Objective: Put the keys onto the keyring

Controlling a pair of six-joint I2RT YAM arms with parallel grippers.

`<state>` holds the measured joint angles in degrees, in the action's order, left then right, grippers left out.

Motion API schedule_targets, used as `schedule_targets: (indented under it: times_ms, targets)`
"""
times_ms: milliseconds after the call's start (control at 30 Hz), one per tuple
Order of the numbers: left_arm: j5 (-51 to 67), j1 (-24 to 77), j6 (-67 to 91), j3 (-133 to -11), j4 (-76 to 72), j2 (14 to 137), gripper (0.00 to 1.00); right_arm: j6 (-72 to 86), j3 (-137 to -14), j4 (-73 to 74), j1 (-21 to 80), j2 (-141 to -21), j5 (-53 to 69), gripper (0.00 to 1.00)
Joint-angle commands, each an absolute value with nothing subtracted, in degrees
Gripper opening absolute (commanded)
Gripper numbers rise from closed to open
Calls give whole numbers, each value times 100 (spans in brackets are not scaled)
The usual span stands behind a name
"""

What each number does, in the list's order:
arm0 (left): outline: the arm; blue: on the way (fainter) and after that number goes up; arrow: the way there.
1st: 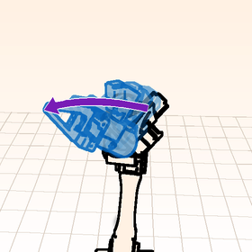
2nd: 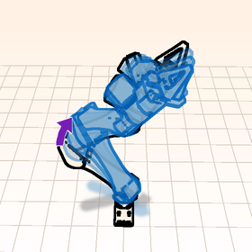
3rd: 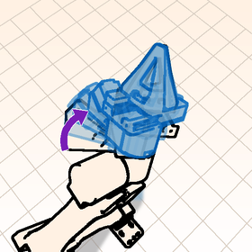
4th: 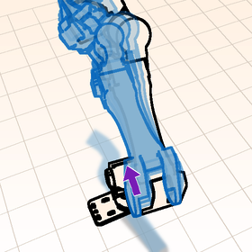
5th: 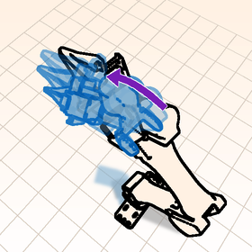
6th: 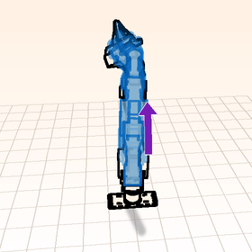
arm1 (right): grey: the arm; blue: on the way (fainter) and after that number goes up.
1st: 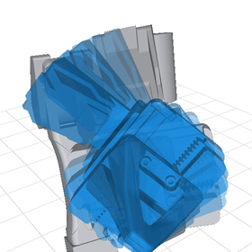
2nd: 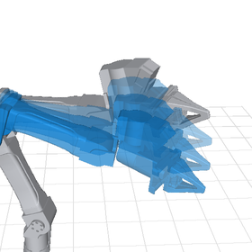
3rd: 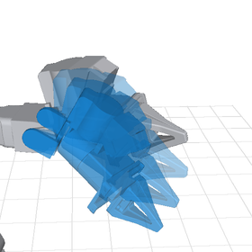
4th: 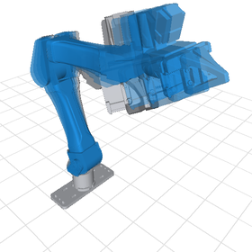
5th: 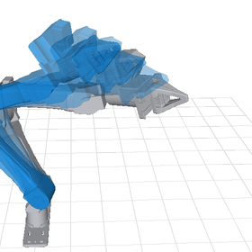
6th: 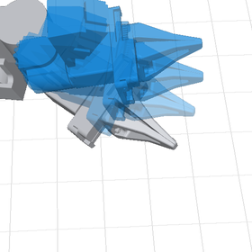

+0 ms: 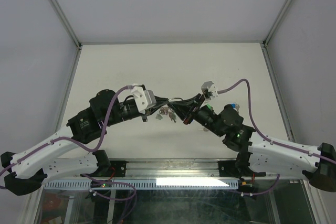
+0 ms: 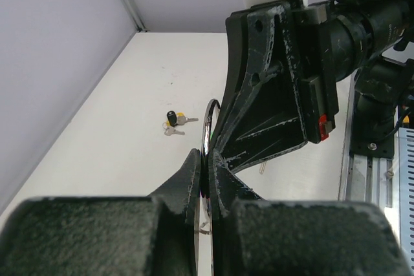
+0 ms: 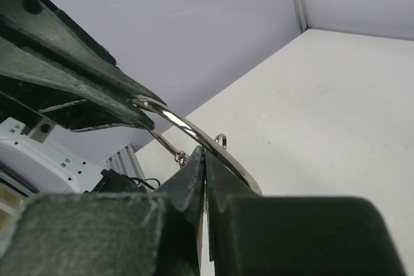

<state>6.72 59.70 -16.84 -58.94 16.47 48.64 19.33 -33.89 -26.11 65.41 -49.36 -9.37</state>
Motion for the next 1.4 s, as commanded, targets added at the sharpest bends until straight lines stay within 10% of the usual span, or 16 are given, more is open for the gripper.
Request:
schedule_targets:
  times_ms: [0,200,633,1367]
  targets:
    - [600,6029,-1494,-5799,1096,4716,0,1823,-3289,-2862,6559,-4468,-713,3]
    - [444,6029,-1350,-5634,838,4611,0,1652,-2827,-2516,6562,-3682,-447,16]
    - [342,6029,-1113,-5245,2,4361,0,1340,-2841,-2035,6562,-3715,298,5]
    - [220,6029,-780,-4783,-847,4046,0,1243,-2985,-2312,6565,-3910,334,33]
